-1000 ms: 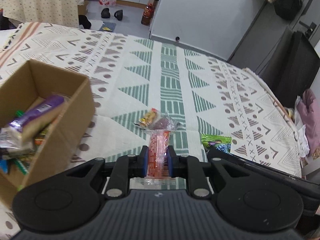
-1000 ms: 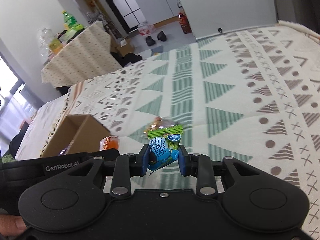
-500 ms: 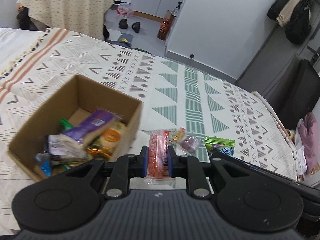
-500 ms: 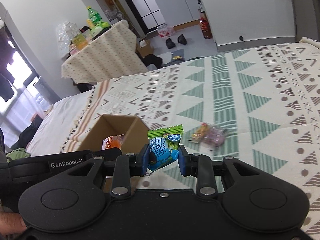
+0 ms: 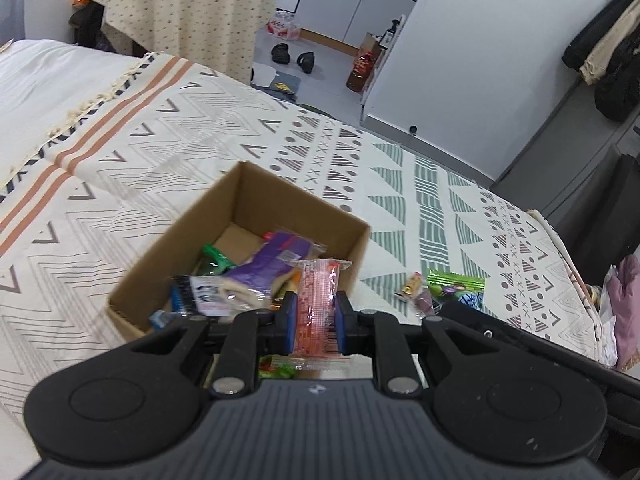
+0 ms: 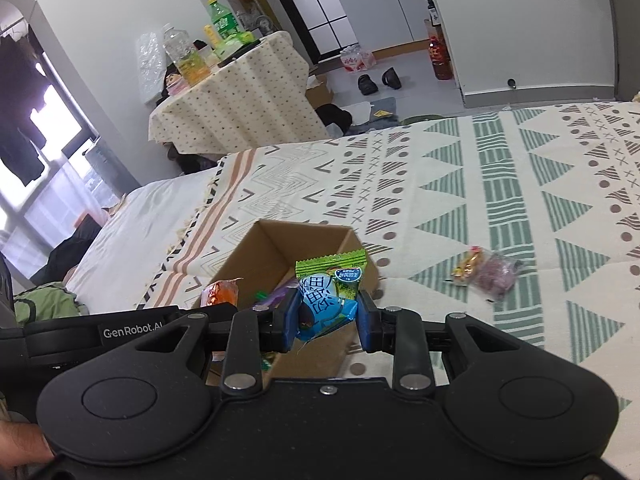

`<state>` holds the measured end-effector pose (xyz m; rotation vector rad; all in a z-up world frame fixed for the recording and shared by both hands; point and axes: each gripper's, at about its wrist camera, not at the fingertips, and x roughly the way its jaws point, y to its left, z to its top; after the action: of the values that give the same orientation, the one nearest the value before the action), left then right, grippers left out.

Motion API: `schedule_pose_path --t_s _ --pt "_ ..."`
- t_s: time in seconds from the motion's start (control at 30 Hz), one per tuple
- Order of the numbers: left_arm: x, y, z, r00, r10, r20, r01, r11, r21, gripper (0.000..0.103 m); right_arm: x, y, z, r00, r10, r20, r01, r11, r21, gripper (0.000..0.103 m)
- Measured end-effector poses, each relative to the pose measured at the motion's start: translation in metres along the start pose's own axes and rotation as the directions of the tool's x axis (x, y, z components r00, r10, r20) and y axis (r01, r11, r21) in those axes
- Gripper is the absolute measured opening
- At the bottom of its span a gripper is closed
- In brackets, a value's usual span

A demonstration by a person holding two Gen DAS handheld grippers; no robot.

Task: Organize snacks
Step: 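Carry the orange candy and blue-green packet over the box and release both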

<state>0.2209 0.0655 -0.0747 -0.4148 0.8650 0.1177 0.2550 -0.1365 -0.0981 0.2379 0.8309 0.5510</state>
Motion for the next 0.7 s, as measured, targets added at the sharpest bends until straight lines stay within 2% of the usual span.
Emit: schedule_pose_path --t_s 0.23,0.33,0.57,0.7 --pt "0.0 0.022 -0.002 1.0 0.0 -0.019 -0.001 1.0 -0.024 0.019 0.01 0.027 -0.002 1.0 0.008 -0.016 -0.008 1.0 -0.027 0.029" --pt "0.0 0.028 -0.001 0.999 0.031 -0.016 -0.031 0.999 -0.033 0.026 0.015 0.036 -0.003 1.0 0.011 -0.024 -0.011 0.999 -0.034 0.029" --pt "-0.007 0.043 0.005 0.999 0.052 0.0 -0.052 0.997 -0.059 0.044 0.024 0.049 -0.002 0.999 0.025 -0.043 -0.026 0.999 -0.026 0.03" --pt "-0.01 0.045 0.009 0.998 0.058 -0.001 -0.058 0.996 -0.063 0.058 0.028 0.052 0.0 0.997 0.051 -0.057 -0.051 0.999 -0.001 0.037"
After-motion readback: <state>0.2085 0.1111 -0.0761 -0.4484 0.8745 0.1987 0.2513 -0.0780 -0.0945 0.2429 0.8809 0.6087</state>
